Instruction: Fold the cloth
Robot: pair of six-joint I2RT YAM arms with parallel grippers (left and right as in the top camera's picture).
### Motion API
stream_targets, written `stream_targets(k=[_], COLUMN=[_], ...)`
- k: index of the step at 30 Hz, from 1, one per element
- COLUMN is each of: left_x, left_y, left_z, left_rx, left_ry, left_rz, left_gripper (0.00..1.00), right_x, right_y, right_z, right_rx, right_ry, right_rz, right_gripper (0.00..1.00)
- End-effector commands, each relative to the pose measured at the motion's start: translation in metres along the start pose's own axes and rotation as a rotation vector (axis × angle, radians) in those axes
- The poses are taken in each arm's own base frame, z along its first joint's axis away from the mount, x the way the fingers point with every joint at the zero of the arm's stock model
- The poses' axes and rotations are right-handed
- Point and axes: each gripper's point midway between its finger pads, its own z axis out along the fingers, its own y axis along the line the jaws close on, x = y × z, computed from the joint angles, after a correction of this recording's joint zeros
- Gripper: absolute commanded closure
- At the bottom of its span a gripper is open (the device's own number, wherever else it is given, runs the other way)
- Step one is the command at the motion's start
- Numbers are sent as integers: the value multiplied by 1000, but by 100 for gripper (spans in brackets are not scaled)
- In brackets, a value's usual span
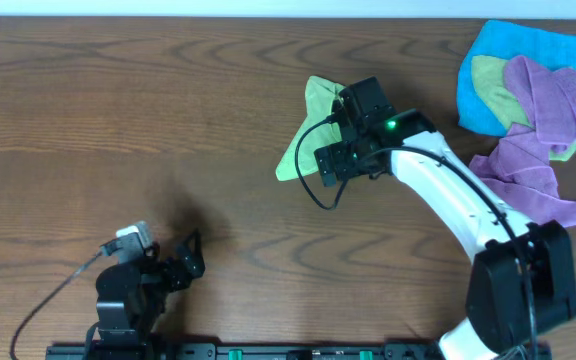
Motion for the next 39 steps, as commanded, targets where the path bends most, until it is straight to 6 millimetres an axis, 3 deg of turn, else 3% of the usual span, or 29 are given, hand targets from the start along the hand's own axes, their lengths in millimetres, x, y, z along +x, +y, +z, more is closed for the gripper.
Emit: stream_targets(k=[1,5,7,9,13,18,23,29,36,39], left_x=[-12,-25,-26,-22,-17,-32,-40,-16,29,42], left_y=[-2,-32,-58,-69,-88,-114,-145,-190,-211,-226], left_z=[-1,-4,-8,-9,-8,-2,17,52,100,121], left_rx=[7,155,282,319,347,303,207,219,188,226], left_ry=[-57,-70,-28,31,174,338,522,717,851,853], left_rz=[-269,-251,-227,-230,-192,-53,147,271,306,306], left_gripper=[5,5,4,4,4,4,4,5,5,4], right_x=[-14,-22,-23,-23,-23,-21,-22,-24,-23,-19], right_y=[2,-21,-34,-43,-56,-60,-62,-96,-167,-177], right_z=[-33,-55,-60,-61,-63,-63,-63,-62,-78,-81], right_rx=[-88,-71,-60,-51,-39,-31,-34,-9,41,34], right_ry=[-89,-154,-168,-170,-176,-167,-171,-191,-280,-281], right_rz=[92,170,199,222,250,255,321,535,695,680], right_gripper=[1,1,1,1,1,1,1,1,1,1])
